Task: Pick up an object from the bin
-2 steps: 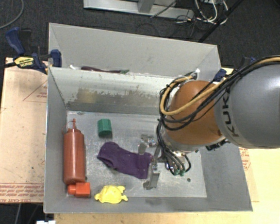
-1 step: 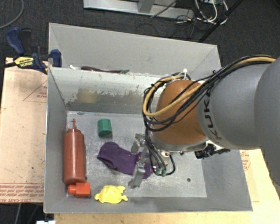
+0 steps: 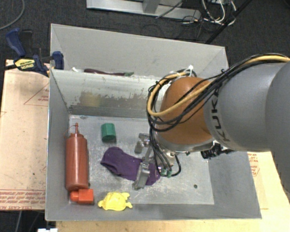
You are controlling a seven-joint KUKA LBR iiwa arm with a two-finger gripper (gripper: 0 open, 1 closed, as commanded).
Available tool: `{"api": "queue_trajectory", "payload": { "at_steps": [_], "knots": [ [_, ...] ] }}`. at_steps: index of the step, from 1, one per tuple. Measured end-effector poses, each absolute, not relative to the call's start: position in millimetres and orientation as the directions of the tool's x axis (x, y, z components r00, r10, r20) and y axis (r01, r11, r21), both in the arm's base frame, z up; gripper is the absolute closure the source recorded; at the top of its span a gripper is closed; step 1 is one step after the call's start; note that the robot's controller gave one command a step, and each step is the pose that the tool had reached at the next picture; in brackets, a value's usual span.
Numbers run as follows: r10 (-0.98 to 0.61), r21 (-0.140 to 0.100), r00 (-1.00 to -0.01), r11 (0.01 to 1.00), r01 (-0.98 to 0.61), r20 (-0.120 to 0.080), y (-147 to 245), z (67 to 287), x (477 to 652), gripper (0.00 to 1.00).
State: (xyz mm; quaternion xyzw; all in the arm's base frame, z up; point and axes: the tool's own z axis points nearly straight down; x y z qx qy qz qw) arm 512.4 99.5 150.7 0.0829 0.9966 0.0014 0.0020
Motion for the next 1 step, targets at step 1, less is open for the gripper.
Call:
{"api": "queue_trajectory", "payload": {
  "at_steps": [1],
  "knots": [
    [0.287,0.002,-0.958,0.958,0.287,0.001,110.7,91.1,516.5,0.0]
  ]
}}
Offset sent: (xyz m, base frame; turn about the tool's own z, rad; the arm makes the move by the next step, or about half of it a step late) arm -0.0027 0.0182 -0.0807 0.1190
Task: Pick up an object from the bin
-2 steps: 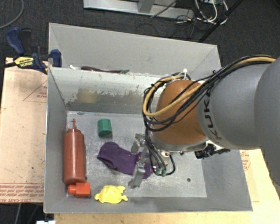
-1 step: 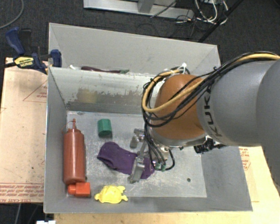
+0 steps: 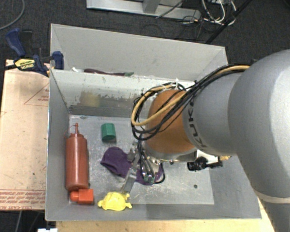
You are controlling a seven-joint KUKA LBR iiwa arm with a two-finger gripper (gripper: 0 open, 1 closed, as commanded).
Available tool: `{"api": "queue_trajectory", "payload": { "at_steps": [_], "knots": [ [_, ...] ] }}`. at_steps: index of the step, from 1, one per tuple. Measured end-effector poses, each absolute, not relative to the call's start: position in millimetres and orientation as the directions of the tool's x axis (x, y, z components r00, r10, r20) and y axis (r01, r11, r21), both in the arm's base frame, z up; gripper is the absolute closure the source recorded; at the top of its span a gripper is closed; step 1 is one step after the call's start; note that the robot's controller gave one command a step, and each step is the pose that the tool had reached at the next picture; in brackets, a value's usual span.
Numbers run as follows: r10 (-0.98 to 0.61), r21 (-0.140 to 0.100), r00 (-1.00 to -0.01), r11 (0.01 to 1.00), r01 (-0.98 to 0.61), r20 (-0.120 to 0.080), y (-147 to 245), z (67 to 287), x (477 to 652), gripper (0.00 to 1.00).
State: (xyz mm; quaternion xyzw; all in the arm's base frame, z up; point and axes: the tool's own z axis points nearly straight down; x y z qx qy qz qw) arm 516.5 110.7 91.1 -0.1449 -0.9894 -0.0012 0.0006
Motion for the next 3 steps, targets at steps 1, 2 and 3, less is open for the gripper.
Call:
{"api": "queue_trajectory", "payload": {
  "at_steps": [1,2,3],
  "knots": [
    [0.282,0.004,-0.959,0.959,0.282,-0.003,117.9,69.8,509.9,1.0],
    [0.282,0.004,-0.959,0.959,0.282,-0.003,117.9,69.8,509.9,1.0],
    [0.282,0.002,-0.959,0.959,0.282,0.002,117.5,73.7,508.5,1.0]
  ]
}}
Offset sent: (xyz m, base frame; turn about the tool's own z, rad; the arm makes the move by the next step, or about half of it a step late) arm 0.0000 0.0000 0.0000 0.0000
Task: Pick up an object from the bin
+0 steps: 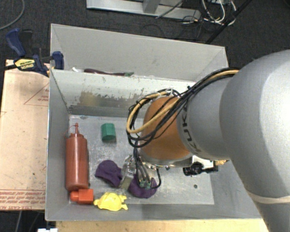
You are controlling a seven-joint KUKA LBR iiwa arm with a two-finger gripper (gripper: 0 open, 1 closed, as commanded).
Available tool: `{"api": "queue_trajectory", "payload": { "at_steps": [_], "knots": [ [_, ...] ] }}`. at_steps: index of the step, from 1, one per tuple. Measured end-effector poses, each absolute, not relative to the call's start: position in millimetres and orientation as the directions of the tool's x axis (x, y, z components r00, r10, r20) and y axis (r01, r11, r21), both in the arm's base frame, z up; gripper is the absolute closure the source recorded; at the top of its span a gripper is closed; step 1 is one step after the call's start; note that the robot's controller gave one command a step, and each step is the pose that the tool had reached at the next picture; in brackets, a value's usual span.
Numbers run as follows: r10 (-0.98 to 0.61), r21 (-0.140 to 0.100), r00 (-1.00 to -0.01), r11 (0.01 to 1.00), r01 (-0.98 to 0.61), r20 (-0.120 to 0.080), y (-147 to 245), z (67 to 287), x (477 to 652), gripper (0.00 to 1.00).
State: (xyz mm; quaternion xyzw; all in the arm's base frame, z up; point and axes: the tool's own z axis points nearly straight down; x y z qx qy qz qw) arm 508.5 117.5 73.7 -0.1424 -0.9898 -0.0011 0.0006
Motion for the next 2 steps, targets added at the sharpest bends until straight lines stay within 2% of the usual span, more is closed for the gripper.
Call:
{"api": "queue_trajectory", "payload": {
  "at_steps": [1,2],
  "knots": [
    [0.281,0.0,-0.96,0.96,0.281,0.005,117.1,95.3,507.0,1.0],
    [0.281,0.004,-0.96,0.96,0.281,-0.001,117.6,113.6,509.2,1.0]
  ]
}}
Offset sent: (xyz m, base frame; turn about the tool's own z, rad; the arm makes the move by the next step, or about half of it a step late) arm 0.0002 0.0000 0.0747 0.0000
